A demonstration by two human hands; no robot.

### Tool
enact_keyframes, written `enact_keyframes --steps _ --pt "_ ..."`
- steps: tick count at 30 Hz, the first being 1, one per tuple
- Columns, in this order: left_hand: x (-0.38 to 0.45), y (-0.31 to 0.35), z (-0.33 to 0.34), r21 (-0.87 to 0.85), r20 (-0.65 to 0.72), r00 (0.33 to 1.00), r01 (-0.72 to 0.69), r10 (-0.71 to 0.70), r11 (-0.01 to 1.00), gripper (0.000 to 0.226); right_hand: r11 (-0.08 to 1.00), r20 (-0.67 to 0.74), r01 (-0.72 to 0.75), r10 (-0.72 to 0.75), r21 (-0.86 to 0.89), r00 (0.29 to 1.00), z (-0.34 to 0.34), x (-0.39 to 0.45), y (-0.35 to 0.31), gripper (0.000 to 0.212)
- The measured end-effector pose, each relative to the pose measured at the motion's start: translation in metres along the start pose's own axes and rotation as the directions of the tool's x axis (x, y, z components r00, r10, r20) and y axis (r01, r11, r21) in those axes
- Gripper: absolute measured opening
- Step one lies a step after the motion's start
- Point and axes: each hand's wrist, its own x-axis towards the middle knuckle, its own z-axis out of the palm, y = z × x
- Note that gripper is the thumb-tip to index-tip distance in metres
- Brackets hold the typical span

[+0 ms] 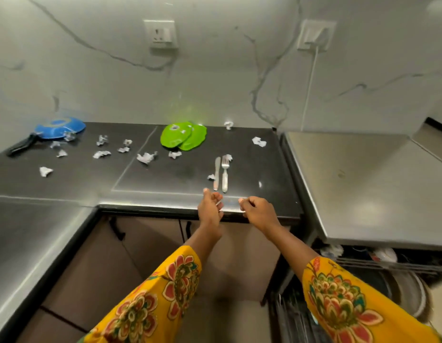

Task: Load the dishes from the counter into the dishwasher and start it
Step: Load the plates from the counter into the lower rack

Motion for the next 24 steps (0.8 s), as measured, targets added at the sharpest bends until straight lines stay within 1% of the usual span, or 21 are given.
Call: enact_keyframes --steps 4,7,11,15,19,21,24 --pt "0.028 0.034 -0.029 -0.029 -0.036 0.999 -0.014 0.013 0.999 0.042 1.0 0.031 0.01 -0.009 -0.027 0.999 0.031 0.024 -0.033 0.041" --pt "0.044 0.051 -0.048 -0.046 -0.053 0.998 -0.019 0.017 0.999 0.044 1.0 0.045 0.012 -0.013 0.021 0.999 0.05 0.04 -0.05 0.041" --pt "0.068 0.064 -0.07 -0.069 -0.086 0.996 -0.013 0.007 0.998 0.042 1.0 0.089 0.021 -0.021 0.002 0.996 0.077 0.059 -0.066 0.04" --pt "0.094 0.074 -0.086 -0.099 -0.123 0.992 -0.002 -0.01 0.995 0.051 0.999 0.148 0.035 -0.031 -0.025 0.988 0.1 0.083 -0.074 0.036" --pt "0.125 0.082 -0.095 -0.119 -0.16 0.987 -0.007 -0.012 0.993 0.056 0.999 0.161 0.034 -0.026 -0.043 0.987 0.12 0.118 -0.077 0.039" --pt "0.143 0.087 -0.098 -0.129 -0.184 0.983 -0.007 -0.017 0.992 0.057 0.998 0.159 0.04 -0.032 -0.049 0.987 0.129 0.139 -0.078 0.045" --pt "0.174 0.098 -0.101 -0.133 -0.227 0.973 0.002 -0.032 0.991 0.055 0.997 0.164 0.058 -0.049 -0.053 0.985 0.14 0.173 -0.084 0.047"
